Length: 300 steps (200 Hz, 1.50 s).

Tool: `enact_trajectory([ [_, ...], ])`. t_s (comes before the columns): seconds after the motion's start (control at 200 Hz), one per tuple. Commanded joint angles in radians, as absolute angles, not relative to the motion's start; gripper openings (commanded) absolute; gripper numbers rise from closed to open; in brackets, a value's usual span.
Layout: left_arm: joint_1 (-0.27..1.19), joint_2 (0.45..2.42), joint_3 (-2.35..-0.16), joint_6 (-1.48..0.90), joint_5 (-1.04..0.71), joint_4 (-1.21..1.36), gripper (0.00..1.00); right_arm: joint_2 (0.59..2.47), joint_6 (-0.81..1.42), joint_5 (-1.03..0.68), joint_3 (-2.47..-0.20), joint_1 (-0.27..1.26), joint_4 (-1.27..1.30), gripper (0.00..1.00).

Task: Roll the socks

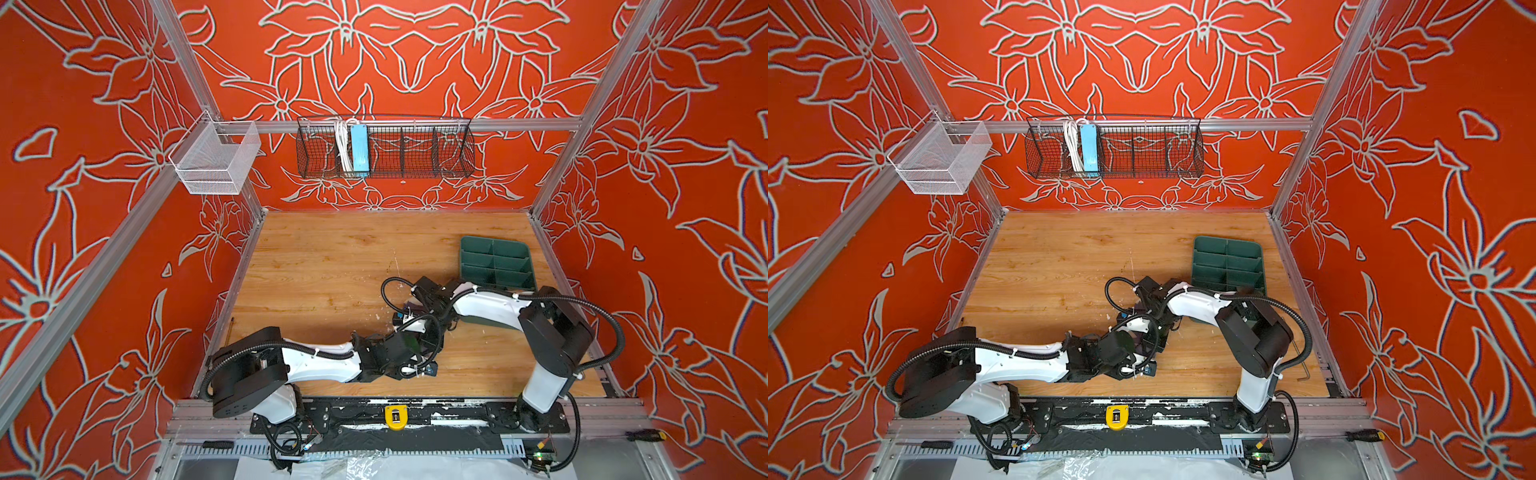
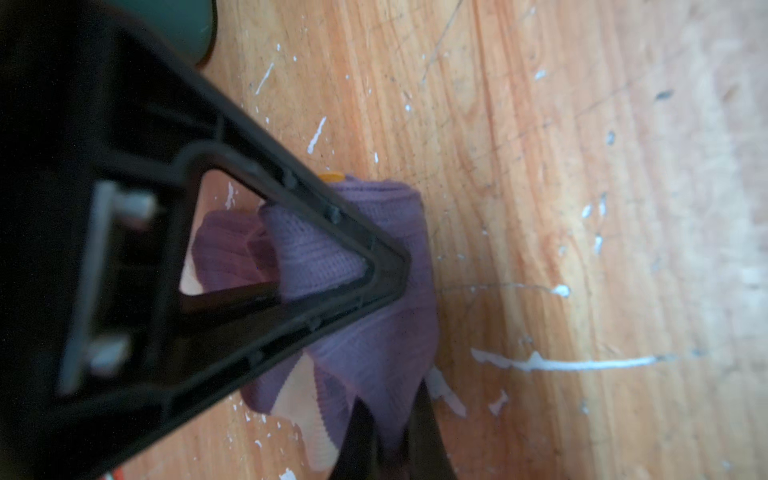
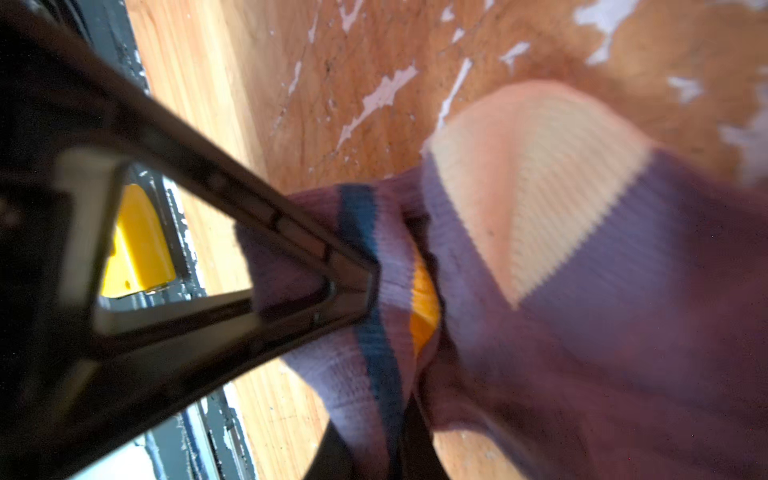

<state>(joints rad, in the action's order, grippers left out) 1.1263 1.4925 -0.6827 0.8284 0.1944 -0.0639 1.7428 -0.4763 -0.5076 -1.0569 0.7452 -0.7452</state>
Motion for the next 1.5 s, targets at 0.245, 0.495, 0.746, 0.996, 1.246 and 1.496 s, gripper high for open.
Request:
enact_trajectory([
  [0.245, 1.058, 1.619, -0.865, 0.752, -0.004, -0.405, 0.00, 1.255, -0.395, -0.071, -0.776, 0.708, -0.373, 0.98],
  [0.495, 1.013, 1.632, -0.901, 0.702, -0.100, -0.451, 0.00, 0.944, -0.383, 0.377, -0.655, 0.544, 0.013, 0.98],
  [0.746, 0.910, 1.759, -1.107, 0.617, -0.379, -0.661, 0.00, 0.722, -0.485, 0.098, -0.735, 0.449, -0.063, 0.93],
  [0.996, 0.821, 1.918, -1.241, 0.551, -0.474, -0.752, 0.01, 0.659, -0.871, 0.043, -0.674, 0.783, -0.497, 0.93],
  [1.246, 0.801, 1.973, -1.296, 0.551, -0.504, -0.776, 0.06, 0.670, -1.091, 0.214, -0.579, 1.093, -0.540, 0.94],
  [1.496, 0.793, 1.994, -1.300, 0.546, -0.549, -0.787, 0.06, 0.922, -1.010, 0.136, -0.539, 1.124, -0.283, 0.92],
])
